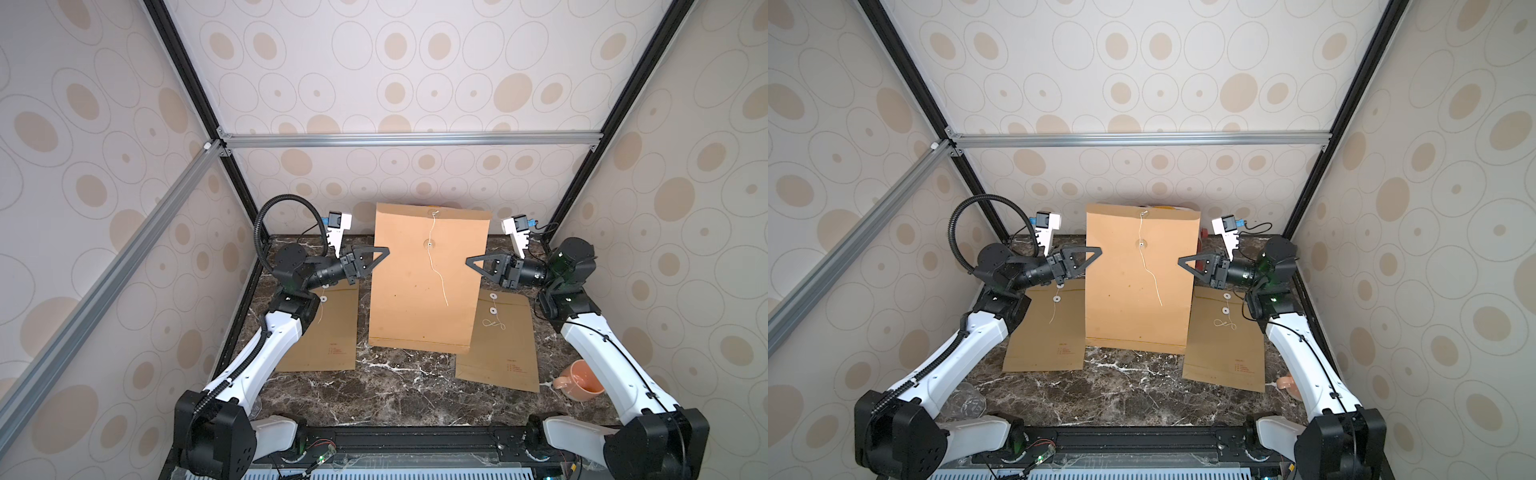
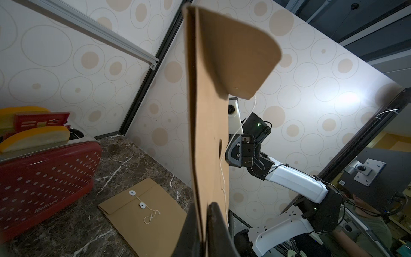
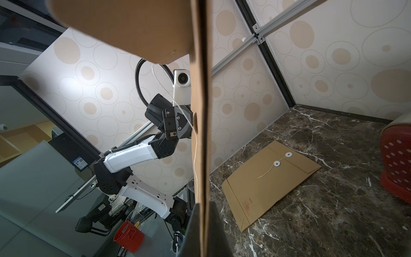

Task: Close the mouth of the file bag
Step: Pick up the file bag from the center of the board.

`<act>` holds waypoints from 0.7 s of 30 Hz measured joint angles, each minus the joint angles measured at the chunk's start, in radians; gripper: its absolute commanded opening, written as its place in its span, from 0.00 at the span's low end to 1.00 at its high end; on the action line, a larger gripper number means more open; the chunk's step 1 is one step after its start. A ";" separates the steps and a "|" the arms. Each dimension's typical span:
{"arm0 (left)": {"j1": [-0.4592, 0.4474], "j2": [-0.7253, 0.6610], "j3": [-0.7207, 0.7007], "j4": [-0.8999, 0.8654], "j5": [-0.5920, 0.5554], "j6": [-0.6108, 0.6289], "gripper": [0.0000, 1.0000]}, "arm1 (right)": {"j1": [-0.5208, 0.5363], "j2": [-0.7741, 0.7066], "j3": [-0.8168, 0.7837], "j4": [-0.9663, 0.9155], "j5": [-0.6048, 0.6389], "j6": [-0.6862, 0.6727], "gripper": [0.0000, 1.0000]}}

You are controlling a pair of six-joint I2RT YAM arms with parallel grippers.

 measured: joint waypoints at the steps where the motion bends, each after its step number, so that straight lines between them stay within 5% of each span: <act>1: 0.000 0.000 0.000 0.000 0.002 -0.004 0.25 | 0.000 0.000 0.002 -0.005 0.000 -0.003 0.00; 8: -0.005 0.000 0.000 0.000 0.006 -0.010 0.21 | 0.000 0.011 0.021 -0.022 0.000 -0.014 0.00; 14: -0.010 0.008 0.000 -0.007 0.010 -0.014 0.00 | 0.000 0.021 0.022 -0.014 0.002 -0.010 0.00; 17: -0.010 0.010 0.000 -0.011 0.010 -0.014 0.00 | 0.000 0.028 0.022 -0.020 0.004 -0.015 0.00; 21: -0.010 0.009 0.000 -0.029 0.010 -0.003 0.00 | 0.000 0.030 0.042 -0.117 0.025 -0.095 0.29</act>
